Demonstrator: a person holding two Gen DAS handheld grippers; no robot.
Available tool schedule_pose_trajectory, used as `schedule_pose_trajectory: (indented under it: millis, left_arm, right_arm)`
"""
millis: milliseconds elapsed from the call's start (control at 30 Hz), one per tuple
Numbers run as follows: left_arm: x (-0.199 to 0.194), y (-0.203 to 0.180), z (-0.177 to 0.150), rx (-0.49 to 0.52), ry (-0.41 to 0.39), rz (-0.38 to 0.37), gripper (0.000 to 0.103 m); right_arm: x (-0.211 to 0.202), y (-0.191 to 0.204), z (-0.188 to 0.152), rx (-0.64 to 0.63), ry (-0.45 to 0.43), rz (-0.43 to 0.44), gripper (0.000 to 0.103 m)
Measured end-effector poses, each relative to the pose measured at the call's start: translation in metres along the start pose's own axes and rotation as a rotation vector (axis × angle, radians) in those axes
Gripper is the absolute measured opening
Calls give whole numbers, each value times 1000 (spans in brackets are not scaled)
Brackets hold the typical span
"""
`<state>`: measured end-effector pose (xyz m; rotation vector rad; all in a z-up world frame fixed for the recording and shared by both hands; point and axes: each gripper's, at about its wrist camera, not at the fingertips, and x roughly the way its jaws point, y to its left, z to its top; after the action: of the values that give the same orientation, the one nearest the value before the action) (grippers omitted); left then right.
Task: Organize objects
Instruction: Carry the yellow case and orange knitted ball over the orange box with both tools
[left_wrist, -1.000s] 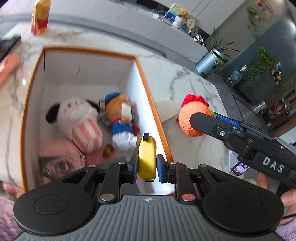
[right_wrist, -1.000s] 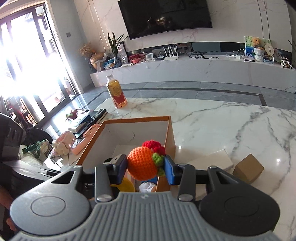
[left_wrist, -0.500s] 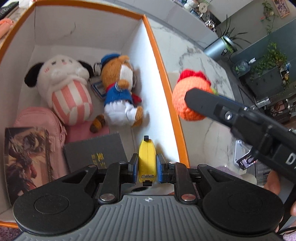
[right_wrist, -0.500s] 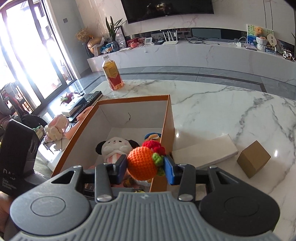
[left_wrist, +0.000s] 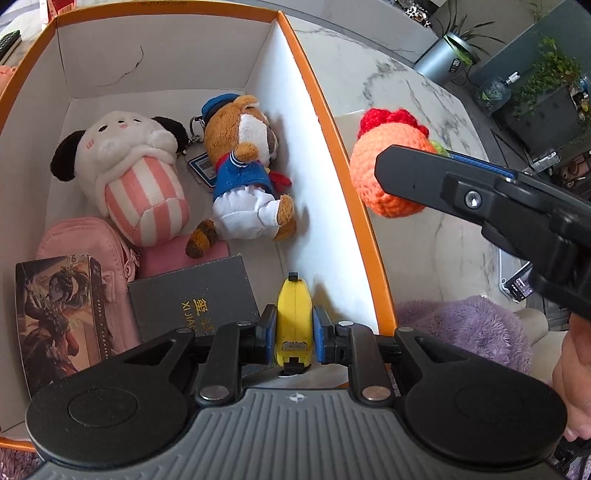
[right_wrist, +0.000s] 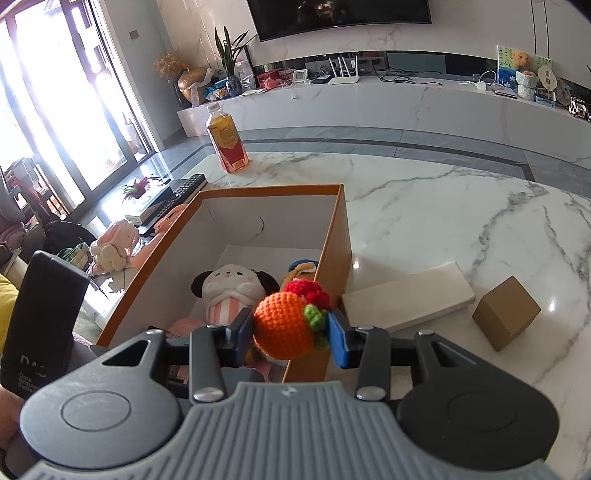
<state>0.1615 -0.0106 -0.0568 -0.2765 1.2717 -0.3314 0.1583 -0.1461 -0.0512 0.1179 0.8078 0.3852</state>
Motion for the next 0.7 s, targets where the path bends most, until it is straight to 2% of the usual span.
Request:
schedule_pose_trajectory:
  millis: [167, 267, 333, 533, 700]
  left_arm:
    - [1, -1, -1, -7, 7, 4, 25]
    - [0, 1, -1, -4, 13, -7, 28]
    - [0, 3, -1, -5, 28, -35, 37]
    - [-6, 12, -5, -3, 37, -83, 37]
    - [-28, 21, -8, 62, 5, -91, 38]
  right_arm:
    - [3, 2, -1, -15, 29, 22, 45]
    - [6, 7, -1, -67, 52, 28, 45]
    - [7, 8, 1, -95, 65, 31, 45]
    - [13, 6, 9, -146, 116, 40, 45]
    - [15, 14, 17, -247, 142, 55, 45]
